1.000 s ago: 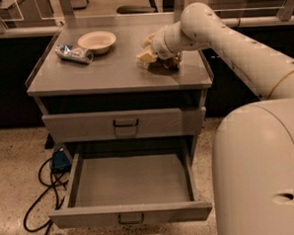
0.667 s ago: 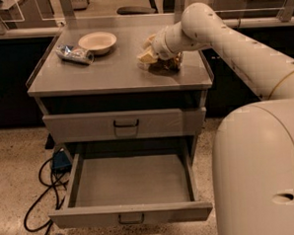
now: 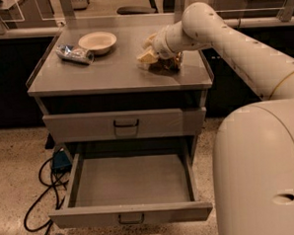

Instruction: Pick orange can from middle drawer and place on counter

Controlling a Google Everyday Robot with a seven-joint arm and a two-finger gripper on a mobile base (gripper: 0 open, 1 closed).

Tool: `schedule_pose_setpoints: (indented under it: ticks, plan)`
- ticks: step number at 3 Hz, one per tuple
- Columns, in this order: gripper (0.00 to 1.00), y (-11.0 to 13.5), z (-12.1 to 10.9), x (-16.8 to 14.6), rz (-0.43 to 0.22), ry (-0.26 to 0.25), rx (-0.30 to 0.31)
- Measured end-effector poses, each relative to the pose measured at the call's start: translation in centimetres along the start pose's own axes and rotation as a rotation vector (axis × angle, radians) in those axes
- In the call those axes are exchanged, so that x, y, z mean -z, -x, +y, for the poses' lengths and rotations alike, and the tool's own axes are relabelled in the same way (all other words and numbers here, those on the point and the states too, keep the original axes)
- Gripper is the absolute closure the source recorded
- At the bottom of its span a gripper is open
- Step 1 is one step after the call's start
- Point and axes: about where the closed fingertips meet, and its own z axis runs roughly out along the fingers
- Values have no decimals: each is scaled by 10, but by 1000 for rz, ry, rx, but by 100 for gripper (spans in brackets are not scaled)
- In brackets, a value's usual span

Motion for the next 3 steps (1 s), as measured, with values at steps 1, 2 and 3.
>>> schedule_pose_setpoints:
  ticks: [1,2,3]
  plan:
    - [12,0,0,0,0,0,0]
    - [0,0,0,0,0,0,0]
    - [0,0,0,0,0,0,0]
